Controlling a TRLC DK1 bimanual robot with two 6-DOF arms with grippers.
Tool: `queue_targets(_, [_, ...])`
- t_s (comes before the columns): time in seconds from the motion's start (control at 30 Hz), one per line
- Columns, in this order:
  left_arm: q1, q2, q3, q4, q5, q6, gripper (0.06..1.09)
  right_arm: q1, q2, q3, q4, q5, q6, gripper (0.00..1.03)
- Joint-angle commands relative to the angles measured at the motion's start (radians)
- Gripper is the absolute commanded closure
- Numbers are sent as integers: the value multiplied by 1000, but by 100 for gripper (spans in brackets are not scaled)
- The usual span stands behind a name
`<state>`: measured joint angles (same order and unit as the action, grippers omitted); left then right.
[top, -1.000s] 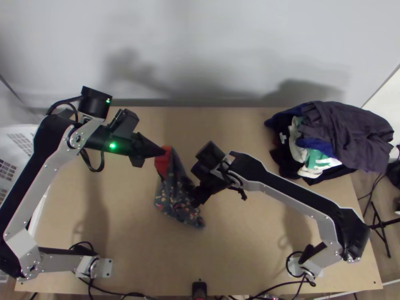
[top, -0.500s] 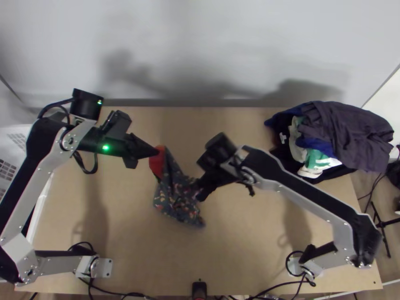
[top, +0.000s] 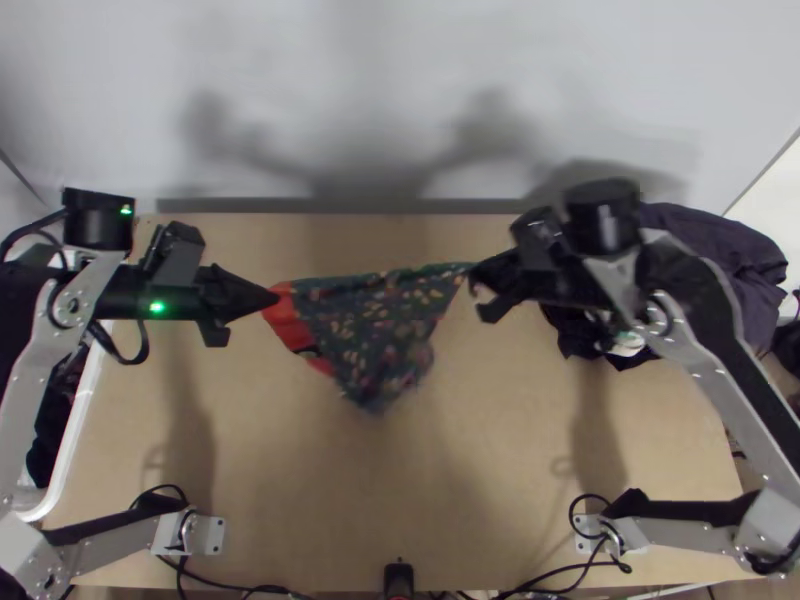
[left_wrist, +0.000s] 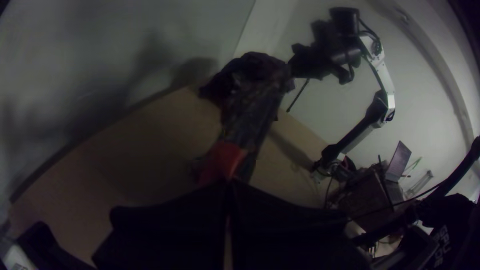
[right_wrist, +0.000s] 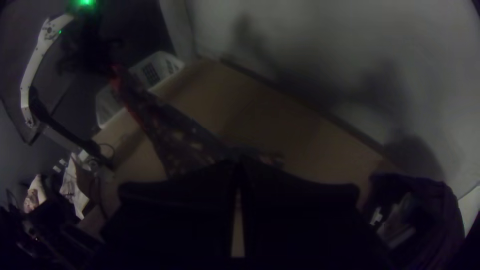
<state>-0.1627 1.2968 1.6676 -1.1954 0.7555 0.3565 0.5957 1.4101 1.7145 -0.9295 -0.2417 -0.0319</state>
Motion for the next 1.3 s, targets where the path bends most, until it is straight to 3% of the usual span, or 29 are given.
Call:
queue_targets(0.0, [23, -36, 29, 3, 1, -4, 105, -54, -76, 33, -26, 2, -20, 100])
queue_targets(0.4, [-37, -275, -29, -6, 28, -11, 105, 79, -346, -176, -120, -27, -6, 100])
queue_targets(0.7, [32, -436, -2, 14, 122, -60, 105, 67, -479, -119, -147, -103, 18, 100])
queue_targets(0.83, [32, -472, -227, 151, 119, -77, 105, 47, -490, -239, -86, -107, 18, 100])
queue_targets(0.93, [31, -438, -424, 272, 111, -74, 105, 21, -441, -378, -3, -105, 15, 100])
queue_targets(1.07, [25, -264, -648, 396, 85, 27, 105, -25, -289, -533, 109, -105, -20, 100])
queue_targets(1.27, [-1, 70, -595, 502, 36, 67, 105, -112, 39, -532, 222, -105, -59, 100])
